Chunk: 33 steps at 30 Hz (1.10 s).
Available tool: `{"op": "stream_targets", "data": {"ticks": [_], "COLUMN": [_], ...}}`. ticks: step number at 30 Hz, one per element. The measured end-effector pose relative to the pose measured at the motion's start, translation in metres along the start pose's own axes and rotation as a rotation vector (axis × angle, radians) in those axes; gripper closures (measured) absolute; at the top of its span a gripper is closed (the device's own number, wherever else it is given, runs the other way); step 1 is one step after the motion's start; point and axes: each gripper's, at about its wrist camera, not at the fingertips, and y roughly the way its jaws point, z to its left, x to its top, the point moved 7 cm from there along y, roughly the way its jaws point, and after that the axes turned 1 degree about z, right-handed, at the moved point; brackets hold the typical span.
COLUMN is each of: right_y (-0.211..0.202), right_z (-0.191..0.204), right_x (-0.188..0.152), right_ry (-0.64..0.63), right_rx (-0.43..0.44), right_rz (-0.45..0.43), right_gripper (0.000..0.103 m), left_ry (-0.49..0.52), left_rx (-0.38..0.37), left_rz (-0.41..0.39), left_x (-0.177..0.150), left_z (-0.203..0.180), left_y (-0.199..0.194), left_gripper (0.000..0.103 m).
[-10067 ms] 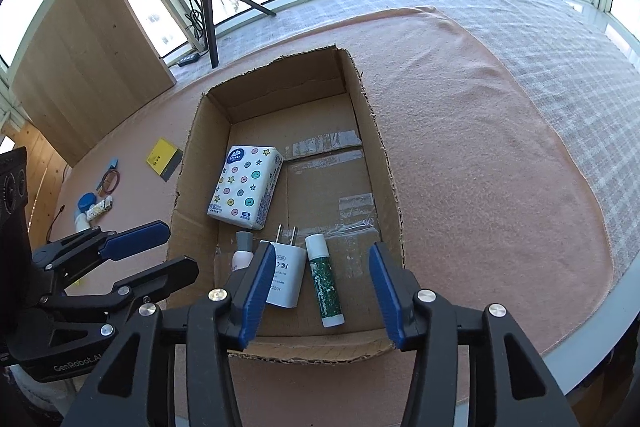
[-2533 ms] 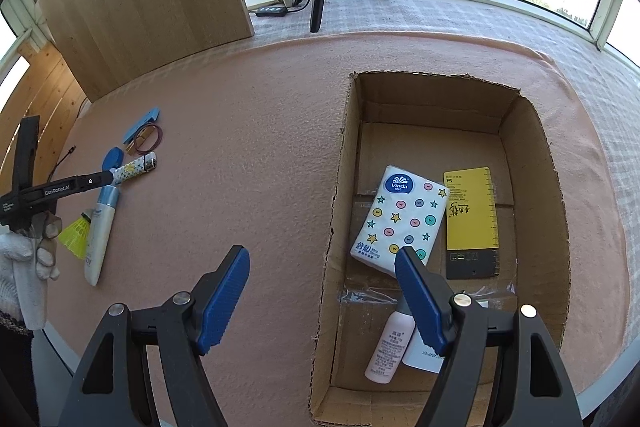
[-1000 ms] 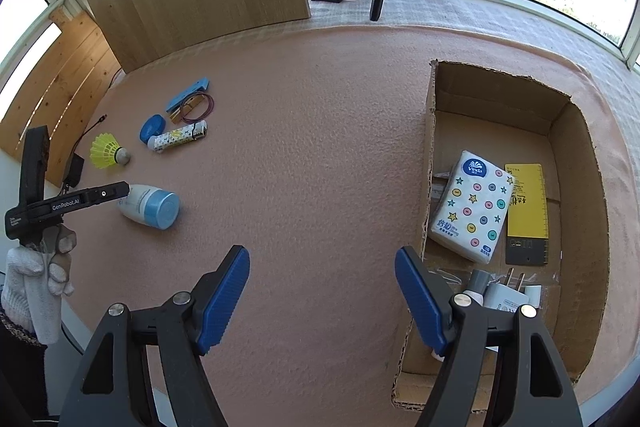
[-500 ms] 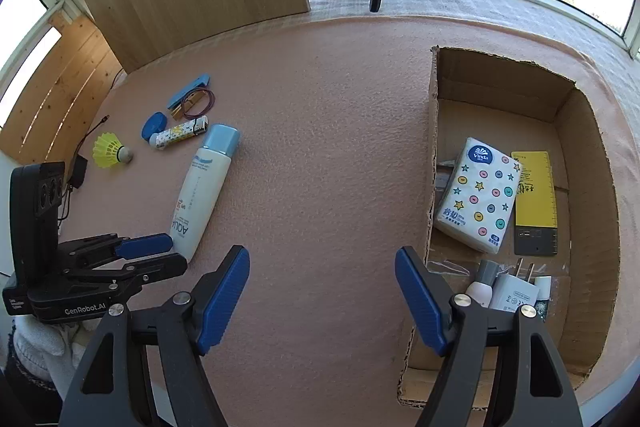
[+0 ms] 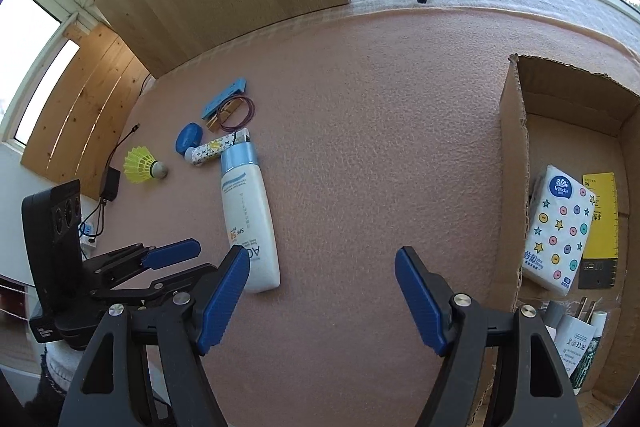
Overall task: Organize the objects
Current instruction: 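Close the left gripper on the sunscreen bottle and lift it, then close the right gripper on the bottle while the left gripper keeps holding it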
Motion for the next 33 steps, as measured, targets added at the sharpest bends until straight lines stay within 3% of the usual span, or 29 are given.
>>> {"op": "stream_targets", "data": {"ticks": [7,21,25,29,33], "right_y": [0.039,0.091,0.097,0.102,0.104], "right_z": [0.025,0.041,0.048,0.054,0.059], "right_x": [0.024,0.043,0.042,0.039,0.035], "right_ry": [-0.042,-0.105,-0.124,-0.13,-0.127], "right_rx": [0.078,0.051,0.061,0.089,0.122], "right_rz": [0.091,0.179,0.201,0.225,0.241], "right_gripper": [0.031,0.031,0.041,0.053,0.064], "left_ry": [-0.018,-0.06,-0.065,-0.068,-0.086], "left_rx": [0.008,-0.024,-0.039,-0.042,-0.051], "left_rz": [-0.012,0.004,0.009,0.012,0.007], "left_x": [0.027,0.034,0.034,0.033,0.032], "left_z": [0.012,0.015,0.014,0.013,0.015], "left_y": [0.012,0.038,0.041,0.044,0.044], "left_gripper": [0.038,0.039,0.04,0.05,0.054]}}
